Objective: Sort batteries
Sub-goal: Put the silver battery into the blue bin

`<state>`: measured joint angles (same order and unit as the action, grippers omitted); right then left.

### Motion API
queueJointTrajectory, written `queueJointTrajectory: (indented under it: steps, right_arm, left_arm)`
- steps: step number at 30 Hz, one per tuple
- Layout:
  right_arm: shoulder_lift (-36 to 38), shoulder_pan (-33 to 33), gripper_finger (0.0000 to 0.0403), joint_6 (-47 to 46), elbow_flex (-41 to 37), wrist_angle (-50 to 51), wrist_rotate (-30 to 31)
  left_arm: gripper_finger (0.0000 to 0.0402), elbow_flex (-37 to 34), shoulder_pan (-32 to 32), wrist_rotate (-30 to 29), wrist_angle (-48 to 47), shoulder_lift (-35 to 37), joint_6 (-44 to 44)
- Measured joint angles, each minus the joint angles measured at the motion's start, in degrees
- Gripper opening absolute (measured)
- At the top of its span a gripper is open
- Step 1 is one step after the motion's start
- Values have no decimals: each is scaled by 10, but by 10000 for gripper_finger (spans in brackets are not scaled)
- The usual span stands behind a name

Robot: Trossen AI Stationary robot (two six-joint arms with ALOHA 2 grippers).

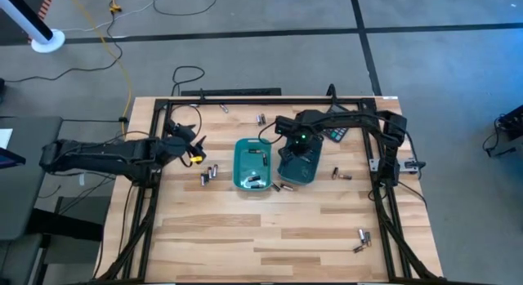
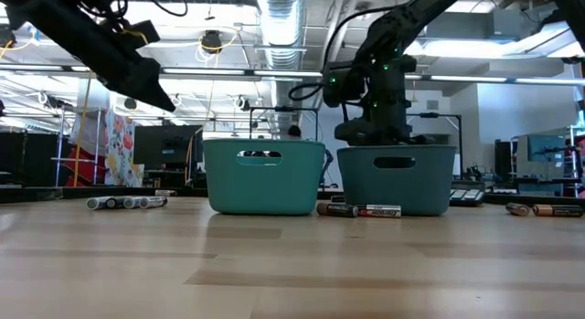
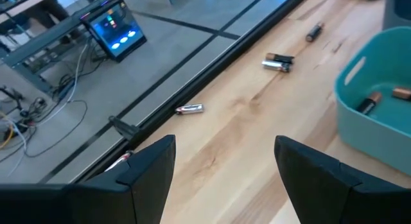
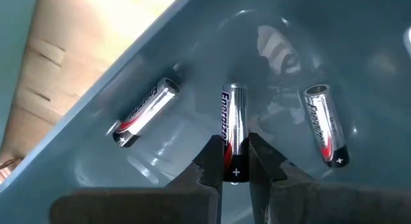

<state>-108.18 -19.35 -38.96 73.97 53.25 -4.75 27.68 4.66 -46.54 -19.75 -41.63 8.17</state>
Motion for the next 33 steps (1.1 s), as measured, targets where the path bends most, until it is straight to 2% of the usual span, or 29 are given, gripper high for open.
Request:
queueJointTrajectory:
  steps: [7,16,22,26,30,33]
  right_arm:
    - [1,0,67,-15,0,10,0]
    - [1,1,147,-30,0,10,-1]
    - [9,6,176,-22,44,91,-4]
    - [57,24,174,-11,63,97,2]
    - [140,50,167,-8,64,106,35]
    - [212,81,162,3,63,123,64]
  left_arm:
    - [261,0,9,0,0,0,22]
    - [261,0,9,1,-1,0,66]
    - [261,0,9,110,6,0,64]
    - [261,0,9,117,9,0,39]
    - [261,0,9,117,12,1,8]
    - [261,0,9,117,14,1,23]
